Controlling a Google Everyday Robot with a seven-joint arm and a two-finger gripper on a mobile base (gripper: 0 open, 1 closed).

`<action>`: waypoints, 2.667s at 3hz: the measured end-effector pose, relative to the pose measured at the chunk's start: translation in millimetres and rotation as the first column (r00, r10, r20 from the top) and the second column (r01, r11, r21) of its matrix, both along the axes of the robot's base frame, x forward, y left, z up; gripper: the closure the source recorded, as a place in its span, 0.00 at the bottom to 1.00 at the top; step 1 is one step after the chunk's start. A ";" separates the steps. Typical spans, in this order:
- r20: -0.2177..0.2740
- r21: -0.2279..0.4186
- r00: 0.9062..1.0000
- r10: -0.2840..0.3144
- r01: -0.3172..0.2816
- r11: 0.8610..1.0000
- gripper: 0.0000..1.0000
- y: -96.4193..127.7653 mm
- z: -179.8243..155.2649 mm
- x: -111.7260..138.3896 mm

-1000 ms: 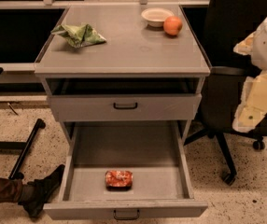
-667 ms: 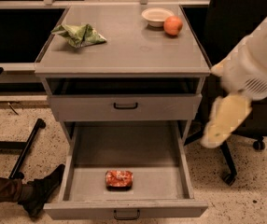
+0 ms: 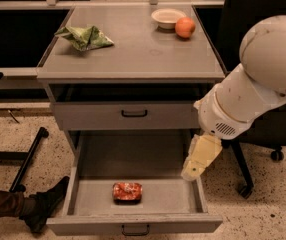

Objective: Pick coke can from middle drawer and place on counter

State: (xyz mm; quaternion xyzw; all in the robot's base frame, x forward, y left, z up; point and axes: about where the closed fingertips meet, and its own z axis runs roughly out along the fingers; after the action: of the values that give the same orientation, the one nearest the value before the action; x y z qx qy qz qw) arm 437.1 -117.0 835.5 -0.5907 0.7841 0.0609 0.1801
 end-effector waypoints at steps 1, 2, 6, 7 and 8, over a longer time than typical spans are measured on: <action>0.013 0.029 1.000 -0.006 0.006 1.000 0.00 8.4 -18.8 4.6; 0.033 0.039 0.999 0.039 -0.040 0.998 0.00 42.7 -71.9 12.2; 0.118 0.167 0.985 0.124 -0.143 0.976 0.00 112.3 -185.9 48.9; 0.177 0.220 0.976 0.125 -0.163 0.962 0.00 143.7 -271.3 66.2; 0.177 0.220 0.976 0.125 -0.163 0.962 0.00 143.7 -271.3 66.2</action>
Offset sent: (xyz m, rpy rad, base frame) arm 0.0431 0.0976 -0.1452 0.0836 -0.1398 0.0809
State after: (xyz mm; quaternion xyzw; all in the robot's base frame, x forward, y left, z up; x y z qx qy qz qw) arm 503.3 26.7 564.2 -0.6243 0.7090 0.1175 0.3062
